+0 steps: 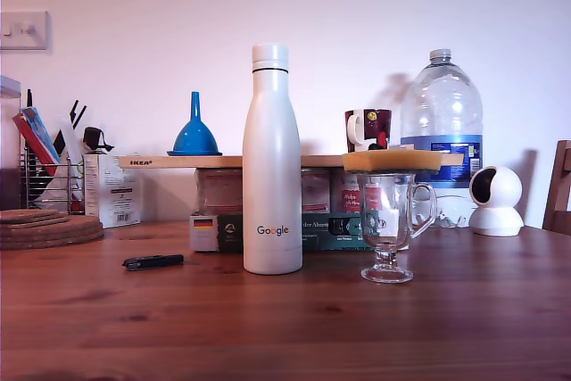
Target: Knock the sponge off the top of the glass cup
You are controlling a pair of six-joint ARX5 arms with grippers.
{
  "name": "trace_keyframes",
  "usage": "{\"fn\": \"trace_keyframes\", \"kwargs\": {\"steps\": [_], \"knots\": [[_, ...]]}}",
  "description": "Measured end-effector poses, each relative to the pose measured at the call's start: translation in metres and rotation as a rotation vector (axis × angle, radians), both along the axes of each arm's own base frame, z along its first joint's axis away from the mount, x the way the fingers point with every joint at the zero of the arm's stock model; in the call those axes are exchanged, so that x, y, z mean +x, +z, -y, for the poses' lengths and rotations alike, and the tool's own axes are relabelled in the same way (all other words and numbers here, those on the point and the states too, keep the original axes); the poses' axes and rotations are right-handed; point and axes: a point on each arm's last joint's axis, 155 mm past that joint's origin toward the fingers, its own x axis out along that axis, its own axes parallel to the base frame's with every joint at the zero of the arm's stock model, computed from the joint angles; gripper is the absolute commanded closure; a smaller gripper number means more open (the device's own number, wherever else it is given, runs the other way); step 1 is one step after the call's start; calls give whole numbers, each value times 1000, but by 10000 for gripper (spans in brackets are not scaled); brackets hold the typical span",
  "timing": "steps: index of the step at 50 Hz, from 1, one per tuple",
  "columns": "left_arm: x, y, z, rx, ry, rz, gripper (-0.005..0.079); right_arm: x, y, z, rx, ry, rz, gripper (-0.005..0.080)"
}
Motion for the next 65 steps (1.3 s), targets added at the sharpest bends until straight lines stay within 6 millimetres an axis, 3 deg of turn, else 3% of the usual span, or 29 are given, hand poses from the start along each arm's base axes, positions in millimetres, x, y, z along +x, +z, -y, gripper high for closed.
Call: {"fn": "trace_keyframes", "kwargs": {"steps": [15, 32, 49, 65], "knots": [[-23, -5, 38, -8, -186, -34, 766, 0, 3, -3, 37, 13, -4, 763], [-33, -19, 69, 25, -288, -79, 766, 10, -16, -6, 20, 10, -93, 763], [-28, -23, 76, 56, -285, -68, 766, 27, -15, -6, -40, 4, -67, 763], [-28, -24, 76, 60, -284, -67, 766, 54, -41, -11, -71, 6, -146, 763]]}}
